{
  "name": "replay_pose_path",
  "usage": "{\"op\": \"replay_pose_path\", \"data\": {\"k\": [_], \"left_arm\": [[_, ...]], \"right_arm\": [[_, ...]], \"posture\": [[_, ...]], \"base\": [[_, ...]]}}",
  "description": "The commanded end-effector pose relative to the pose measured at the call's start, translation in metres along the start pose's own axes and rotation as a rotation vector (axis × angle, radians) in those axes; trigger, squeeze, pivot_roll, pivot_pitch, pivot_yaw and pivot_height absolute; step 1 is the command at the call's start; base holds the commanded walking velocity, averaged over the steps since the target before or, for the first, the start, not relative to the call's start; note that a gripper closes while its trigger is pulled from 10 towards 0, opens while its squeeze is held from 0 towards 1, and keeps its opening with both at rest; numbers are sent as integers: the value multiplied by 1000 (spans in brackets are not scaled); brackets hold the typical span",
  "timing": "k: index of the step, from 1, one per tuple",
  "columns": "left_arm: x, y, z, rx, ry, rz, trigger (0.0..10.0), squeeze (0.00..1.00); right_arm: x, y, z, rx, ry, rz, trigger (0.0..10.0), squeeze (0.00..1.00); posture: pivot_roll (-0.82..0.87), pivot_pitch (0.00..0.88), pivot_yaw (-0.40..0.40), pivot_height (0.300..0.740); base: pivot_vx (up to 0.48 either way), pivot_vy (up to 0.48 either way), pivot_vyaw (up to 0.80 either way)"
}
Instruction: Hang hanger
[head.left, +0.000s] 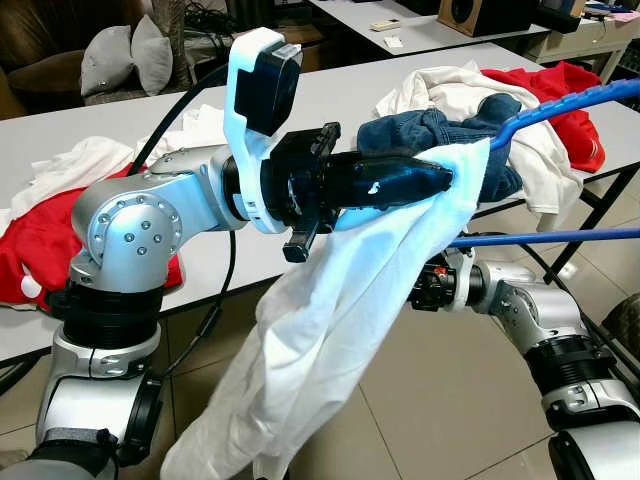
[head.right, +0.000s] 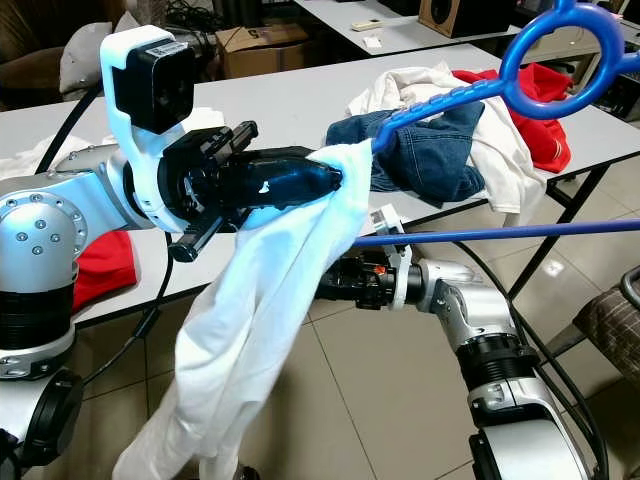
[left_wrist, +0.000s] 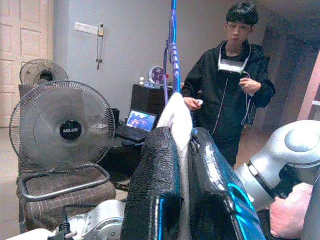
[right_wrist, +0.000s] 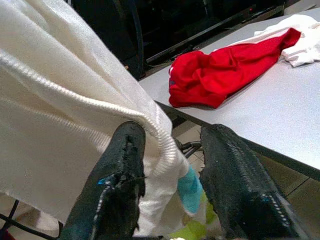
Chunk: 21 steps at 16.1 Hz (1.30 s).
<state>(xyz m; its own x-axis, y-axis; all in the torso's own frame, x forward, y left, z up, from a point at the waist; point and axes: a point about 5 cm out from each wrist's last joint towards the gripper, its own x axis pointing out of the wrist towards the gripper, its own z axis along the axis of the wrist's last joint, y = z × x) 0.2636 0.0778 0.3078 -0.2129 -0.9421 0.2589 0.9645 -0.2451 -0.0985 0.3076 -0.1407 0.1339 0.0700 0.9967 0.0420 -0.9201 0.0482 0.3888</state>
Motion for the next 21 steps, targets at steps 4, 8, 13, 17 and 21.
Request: {"op": "replay_pose_path", "data": {"k": [4, 8, 13, 17, 21], "left_arm": [[6, -5, 10, 52, -3, -31, 0, 0], [6, -5, 11, 55, -2, -32, 0, 0], [2, -3, 6, 59, 16, -1, 0, 0], [-5, -1, 2, 63, 20, 42, 0, 0], [-20, 12, -19, 128, 168, 210, 0, 0]], "right_arm": [[2, 1, 2, -4, 14, 23, 0, 0], [1, -2, 0, -12, 23, -12, 0, 0], [-5, -6, 2, -14, -43, -99, 0, 0], [-18, -3, -4, -10, -73, -173, 0, 0], [-44, -13, 8, -103, -184, -509, 0, 0]], "posture": [[17, 0, 12, 740], [17, 0, 12, 740], [7, 0, 10, 740], [-7, 0, 14, 740], [-21, 0, 17, 740]], "base": [[0, 0, 0], [0, 0, 0], [0, 0, 0], [0, 0, 0], [0, 0, 0]]}}
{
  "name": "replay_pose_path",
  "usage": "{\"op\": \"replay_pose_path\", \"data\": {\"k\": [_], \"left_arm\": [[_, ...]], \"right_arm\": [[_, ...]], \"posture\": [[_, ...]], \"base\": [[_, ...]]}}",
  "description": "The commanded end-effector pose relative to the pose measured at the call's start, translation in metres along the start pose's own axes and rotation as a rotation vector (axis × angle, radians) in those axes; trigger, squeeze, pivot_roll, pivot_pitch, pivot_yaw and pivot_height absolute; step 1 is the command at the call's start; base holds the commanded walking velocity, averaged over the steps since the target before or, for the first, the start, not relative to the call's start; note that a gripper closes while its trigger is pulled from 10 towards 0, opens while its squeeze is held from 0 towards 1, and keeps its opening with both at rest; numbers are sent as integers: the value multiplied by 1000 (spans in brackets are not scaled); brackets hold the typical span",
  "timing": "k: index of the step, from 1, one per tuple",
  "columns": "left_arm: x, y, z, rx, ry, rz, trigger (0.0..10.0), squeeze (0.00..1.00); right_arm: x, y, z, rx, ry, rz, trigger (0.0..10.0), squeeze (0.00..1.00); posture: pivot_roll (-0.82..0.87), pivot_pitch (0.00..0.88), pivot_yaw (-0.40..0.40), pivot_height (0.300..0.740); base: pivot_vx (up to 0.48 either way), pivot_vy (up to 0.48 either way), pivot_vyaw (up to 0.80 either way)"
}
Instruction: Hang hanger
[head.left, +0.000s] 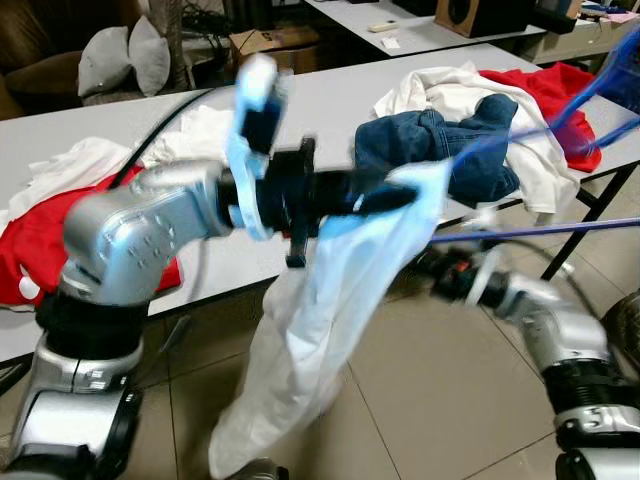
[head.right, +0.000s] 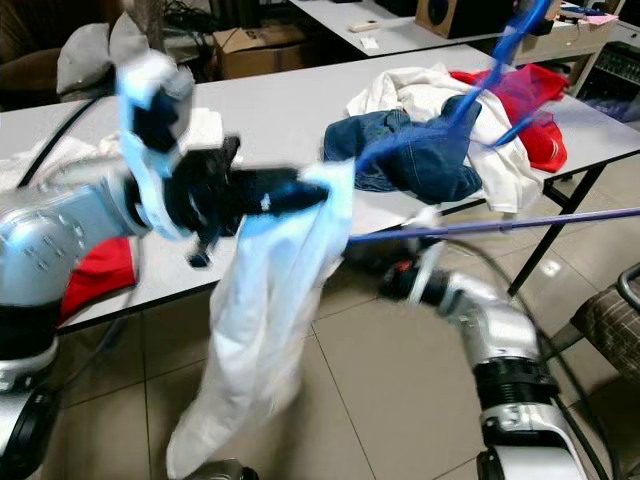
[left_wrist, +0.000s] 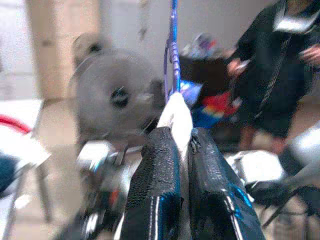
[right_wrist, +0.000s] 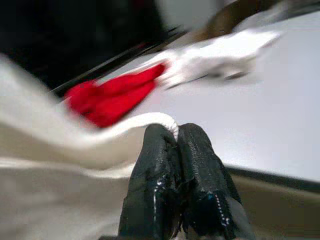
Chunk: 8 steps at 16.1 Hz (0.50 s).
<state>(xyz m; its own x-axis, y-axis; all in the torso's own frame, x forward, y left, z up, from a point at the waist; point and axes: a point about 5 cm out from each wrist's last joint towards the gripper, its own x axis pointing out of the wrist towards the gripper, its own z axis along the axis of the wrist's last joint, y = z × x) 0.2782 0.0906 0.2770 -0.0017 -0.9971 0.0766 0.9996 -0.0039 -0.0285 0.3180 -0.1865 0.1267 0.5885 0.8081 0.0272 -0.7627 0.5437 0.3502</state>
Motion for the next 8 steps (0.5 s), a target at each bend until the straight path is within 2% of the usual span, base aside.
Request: {"op": "replay_pose_path", "data": {"k": [1, 4, 6, 8], "left_arm": [[-1, 4, -6, 45, 35, 64, 0, 0], [-16, 9, -21, 100, 68, 227, 0, 0], [-22, 11, -24, 133, 39, 303, 0, 0], [-29, 14, -28, 177, 50, 373, 0, 0]], "right_arm": [[-5, -5, 21, -35, -99, -81, 0, 0], [-27, -5, 41, -2, -279, -207, 0, 0], [-42, -10, 41, 28, -337, -305, 0, 0], [-55, -16, 39, 72, -388, -394, 0, 0]], "posture": [[-24, 0, 17, 740], [-37, 0, 14, 740], [-40, 0, 11, 740], [-40, 0, 9, 740]], "base": [[0, 0, 0], [0, 0, 0], [0, 0, 0], [0, 0, 0]]}}
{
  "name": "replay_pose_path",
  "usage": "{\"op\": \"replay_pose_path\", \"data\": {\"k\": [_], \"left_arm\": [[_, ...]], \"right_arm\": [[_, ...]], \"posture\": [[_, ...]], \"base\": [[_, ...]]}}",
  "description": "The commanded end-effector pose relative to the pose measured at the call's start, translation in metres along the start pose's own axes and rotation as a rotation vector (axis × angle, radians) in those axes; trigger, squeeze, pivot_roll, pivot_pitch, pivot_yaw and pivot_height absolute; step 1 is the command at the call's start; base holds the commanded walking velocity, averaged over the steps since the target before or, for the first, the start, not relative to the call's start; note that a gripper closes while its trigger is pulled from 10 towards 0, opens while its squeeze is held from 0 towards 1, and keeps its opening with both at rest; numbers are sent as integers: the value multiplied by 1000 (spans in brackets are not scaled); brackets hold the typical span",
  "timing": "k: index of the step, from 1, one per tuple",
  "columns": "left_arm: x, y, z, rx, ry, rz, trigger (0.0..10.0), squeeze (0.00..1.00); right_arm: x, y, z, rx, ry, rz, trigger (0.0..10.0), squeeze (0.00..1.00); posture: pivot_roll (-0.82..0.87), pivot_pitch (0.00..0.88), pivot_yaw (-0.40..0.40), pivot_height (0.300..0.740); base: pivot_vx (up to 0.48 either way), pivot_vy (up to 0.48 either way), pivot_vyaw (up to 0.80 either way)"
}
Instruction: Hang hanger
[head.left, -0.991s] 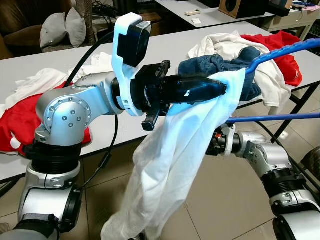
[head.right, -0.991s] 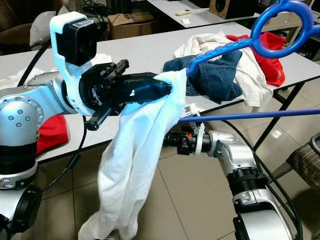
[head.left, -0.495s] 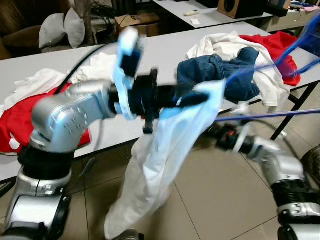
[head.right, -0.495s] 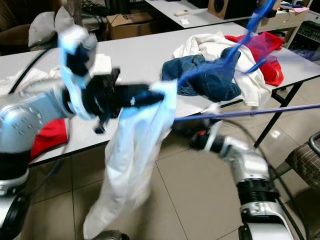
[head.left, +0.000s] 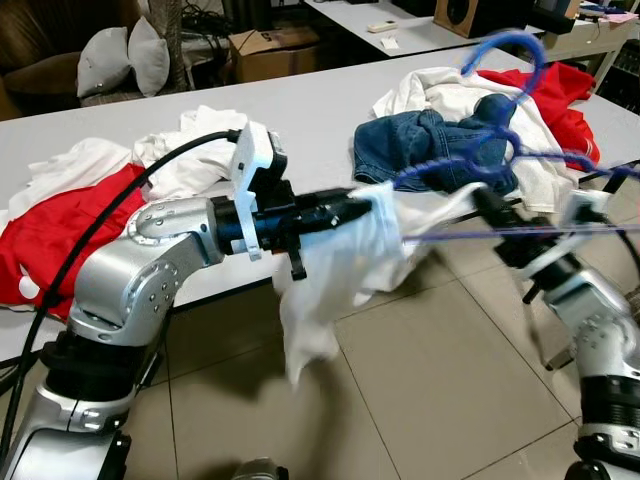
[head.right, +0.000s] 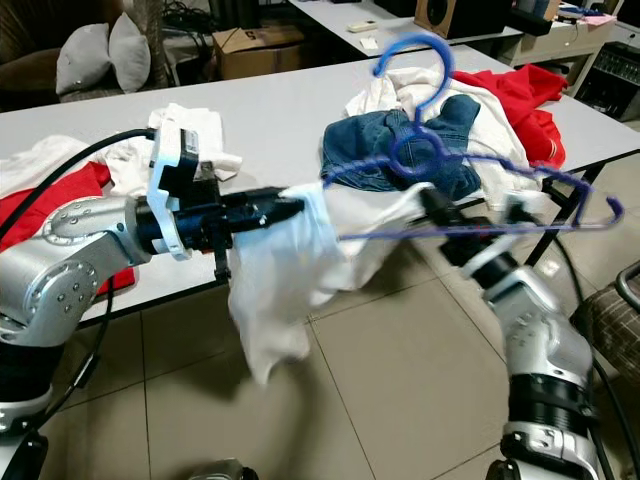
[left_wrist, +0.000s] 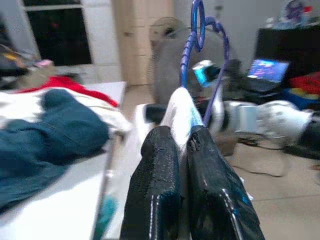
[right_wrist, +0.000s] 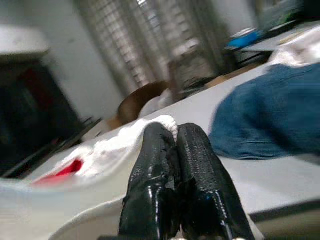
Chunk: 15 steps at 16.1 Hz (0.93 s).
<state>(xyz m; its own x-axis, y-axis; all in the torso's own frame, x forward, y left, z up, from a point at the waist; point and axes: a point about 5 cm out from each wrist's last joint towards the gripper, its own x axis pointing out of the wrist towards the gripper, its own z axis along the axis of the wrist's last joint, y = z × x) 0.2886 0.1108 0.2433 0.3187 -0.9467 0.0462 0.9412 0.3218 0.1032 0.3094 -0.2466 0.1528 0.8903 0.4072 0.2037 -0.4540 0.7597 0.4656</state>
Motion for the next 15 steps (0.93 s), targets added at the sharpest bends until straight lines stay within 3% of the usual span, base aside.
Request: {"op": "replay_pose_path", "data": {"k": [1, 4, 9, 13, 15], "left_arm": [[-8, 7, 0, 32, 9, 80, 0, 0], [-18, 15, -3, -13, -64, 168, 0, 0], [-28, 19, -16, -1, -13, 210, 0, 0], [-33, 15, -19, 21, -31, 166, 0, 0], [-40, 12, -29, 56, 50, 139, 0, 0]], "right_arm": [[-5, -2, 6, 20, -40, -34, 0, 0], [-12, -6, 14, 71, -96, -83, 0, 0], [-16, -12, 35, 143, -218, -121, 0, 0], [-22, -15, 48, 132, -230, -132, 0, 0], [-26, -20, 60, 113, -227, -159, 0, 0]], "posture": [[-42, 0, 10, 740], [-43, 0, 10, 740], [-43, 0, 9, 740], [-49, 0, 12, 740], [-50, 0, 12, 740]], "base": [[0, 0, 0], [0, 0, 0], [0, 0, 0], [0, 0, 0], [0, 0, 0]]}}
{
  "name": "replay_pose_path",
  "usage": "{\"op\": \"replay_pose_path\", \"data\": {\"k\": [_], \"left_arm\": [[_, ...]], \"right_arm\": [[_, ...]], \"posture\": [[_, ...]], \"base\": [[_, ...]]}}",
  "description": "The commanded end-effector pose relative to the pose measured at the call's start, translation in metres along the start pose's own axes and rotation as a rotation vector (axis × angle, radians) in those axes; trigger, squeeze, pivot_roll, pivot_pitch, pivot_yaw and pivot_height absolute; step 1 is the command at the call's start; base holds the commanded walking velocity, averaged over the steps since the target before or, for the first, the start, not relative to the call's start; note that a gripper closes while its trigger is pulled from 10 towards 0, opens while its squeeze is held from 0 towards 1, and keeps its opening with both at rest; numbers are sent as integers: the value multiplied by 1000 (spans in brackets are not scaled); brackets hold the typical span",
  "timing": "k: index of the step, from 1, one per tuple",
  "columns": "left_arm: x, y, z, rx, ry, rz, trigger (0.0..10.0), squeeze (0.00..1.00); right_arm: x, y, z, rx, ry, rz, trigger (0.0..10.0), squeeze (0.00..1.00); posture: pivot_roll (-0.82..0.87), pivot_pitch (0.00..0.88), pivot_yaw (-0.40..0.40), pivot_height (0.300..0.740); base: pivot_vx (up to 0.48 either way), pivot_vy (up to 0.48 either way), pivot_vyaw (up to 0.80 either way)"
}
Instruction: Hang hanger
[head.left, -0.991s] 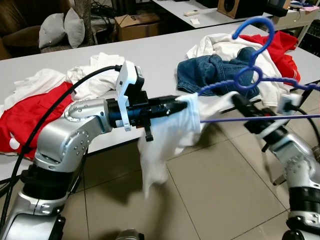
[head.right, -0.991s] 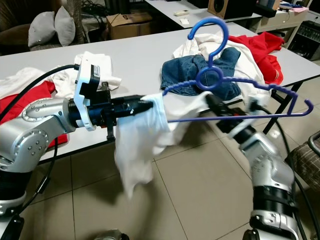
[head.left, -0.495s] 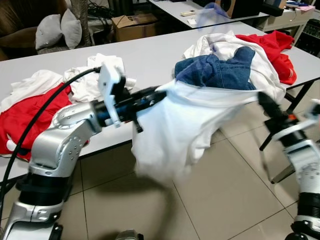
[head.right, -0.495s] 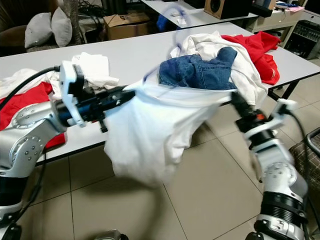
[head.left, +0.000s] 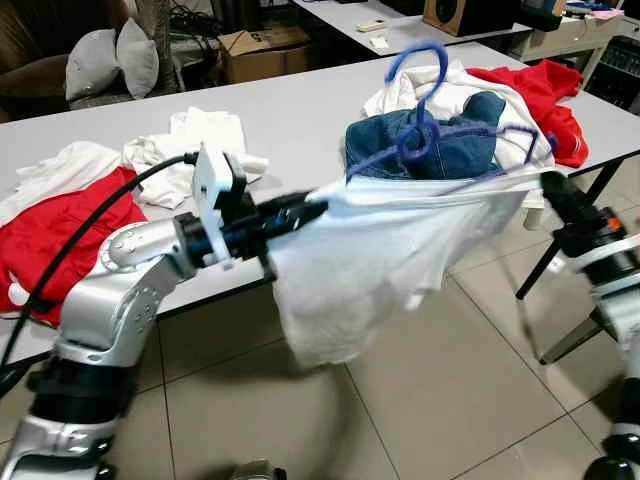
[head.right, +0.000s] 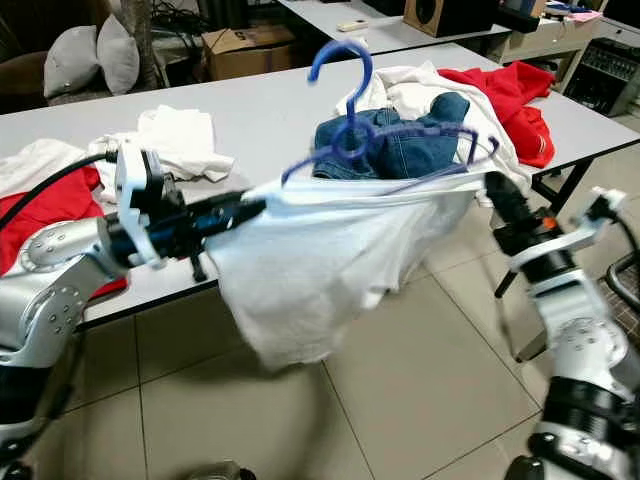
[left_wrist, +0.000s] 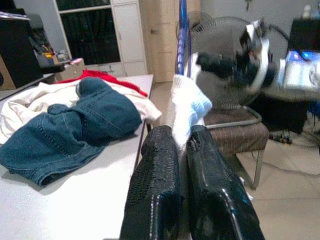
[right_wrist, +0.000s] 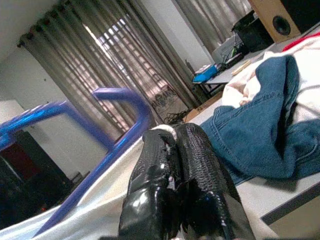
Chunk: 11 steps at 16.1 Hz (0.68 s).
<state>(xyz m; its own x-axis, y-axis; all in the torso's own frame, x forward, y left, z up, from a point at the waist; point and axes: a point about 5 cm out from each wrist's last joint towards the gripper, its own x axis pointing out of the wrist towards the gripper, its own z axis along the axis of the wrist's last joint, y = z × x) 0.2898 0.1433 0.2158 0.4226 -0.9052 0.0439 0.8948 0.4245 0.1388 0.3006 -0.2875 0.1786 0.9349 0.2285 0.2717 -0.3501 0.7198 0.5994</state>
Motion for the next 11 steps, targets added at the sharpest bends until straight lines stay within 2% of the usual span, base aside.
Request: {"op": "replay_pose_path", "data": {"k": [1, 7, 8, 11], "left_arm": [[-8, 4, -4, 19, 36, 27, 0, 0], [-31, 12, -24, 78, 220, 37, 0, 0], [-35, 19, -32, 93, 281, 100, 0, 0], [-37, 27, -36, 124, 322, 175, 0, 0]], "right_arm": [[-4, -4, 20, -18, -74, -43, 0, 0], [-9, -10, 46, -57, -109, -75, 0, 0], [-9, -9, 50, -65, -115, -71, 0, 0], [-7, -5, 53, -84, -111, -51, 0, 0]], "posture": [[-51, 0, 12, 740], [-51, 0, 16, 740], [-51, 0, 17, 740], [-52, 0, 20, 740]], "base": [[0, 0, 0], [0, 0, 0], [0, 0, 0], [0, 0, 0]]}}
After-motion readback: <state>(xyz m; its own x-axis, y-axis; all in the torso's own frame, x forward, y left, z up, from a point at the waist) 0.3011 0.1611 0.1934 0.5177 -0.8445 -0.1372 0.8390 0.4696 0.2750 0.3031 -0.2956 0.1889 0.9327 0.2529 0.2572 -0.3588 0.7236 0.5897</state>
